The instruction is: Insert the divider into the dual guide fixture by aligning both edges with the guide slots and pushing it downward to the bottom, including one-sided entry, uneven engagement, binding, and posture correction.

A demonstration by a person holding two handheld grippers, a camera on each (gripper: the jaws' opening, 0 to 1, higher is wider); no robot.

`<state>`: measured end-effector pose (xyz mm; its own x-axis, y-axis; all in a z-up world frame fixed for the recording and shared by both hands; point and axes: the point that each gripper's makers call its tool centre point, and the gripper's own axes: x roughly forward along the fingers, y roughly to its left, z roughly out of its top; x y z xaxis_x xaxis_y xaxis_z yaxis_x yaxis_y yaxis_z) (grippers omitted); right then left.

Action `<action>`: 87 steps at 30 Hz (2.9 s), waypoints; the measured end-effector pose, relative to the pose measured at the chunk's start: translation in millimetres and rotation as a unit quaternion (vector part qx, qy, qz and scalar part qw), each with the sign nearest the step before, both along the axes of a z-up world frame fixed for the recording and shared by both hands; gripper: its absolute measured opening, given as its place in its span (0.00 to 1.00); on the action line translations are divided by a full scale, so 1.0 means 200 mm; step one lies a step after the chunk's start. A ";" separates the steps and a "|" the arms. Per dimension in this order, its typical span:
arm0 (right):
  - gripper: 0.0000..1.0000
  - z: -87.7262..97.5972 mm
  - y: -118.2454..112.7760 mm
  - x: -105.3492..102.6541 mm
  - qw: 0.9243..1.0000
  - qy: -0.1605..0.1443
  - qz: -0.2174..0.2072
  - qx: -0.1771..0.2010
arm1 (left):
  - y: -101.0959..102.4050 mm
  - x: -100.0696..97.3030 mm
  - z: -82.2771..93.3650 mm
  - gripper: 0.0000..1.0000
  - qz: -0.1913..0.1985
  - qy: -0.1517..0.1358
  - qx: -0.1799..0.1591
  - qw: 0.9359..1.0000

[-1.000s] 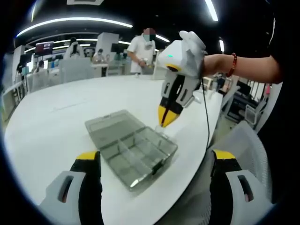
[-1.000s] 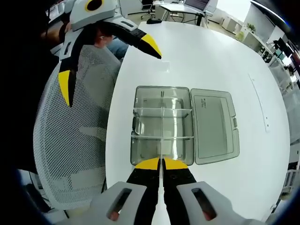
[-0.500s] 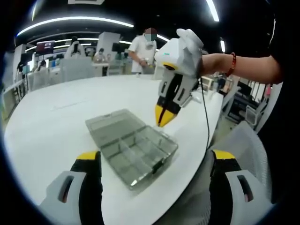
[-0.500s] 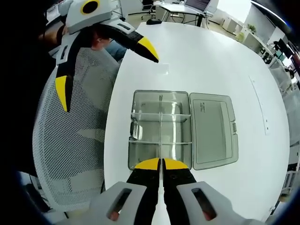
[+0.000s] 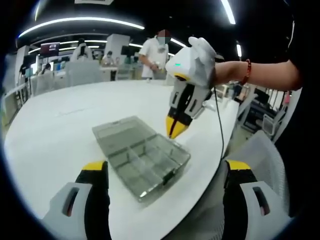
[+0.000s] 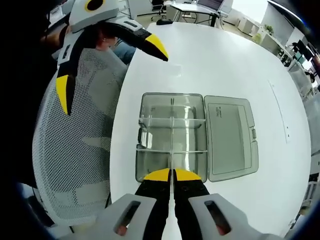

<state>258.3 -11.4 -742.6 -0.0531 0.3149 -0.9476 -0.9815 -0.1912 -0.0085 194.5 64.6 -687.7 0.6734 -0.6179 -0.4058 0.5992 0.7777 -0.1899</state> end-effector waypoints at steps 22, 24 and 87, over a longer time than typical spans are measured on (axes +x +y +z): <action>0.00 -0.07 -0.01 0.00 1.000 0.011 -0.003 -0.012 | 0.02 0.00 0.00 0.94 0.009 0.000 -0.009 1.000; 0.00 -0.08 -0.01 0.00 1.000 0.012 -0.004 -0.012 | 0.02 0.00 0.00 0.94 0.009 0.001 -0.010 1.000; 0.02 -0.16 -0.04 0.02 0.997 0.001 -0.076 0.011 | -0.02 0.02 0.01 0.94 -0.005 0.005 0.006 1.000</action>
<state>262.9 -20.2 -774.2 -0.0055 0.3396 -0.9406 -0.9992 -0.0390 -0.0082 197.7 60.2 -685.6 0.6636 -0.6195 -0.4194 0.6048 0.7742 -0.1865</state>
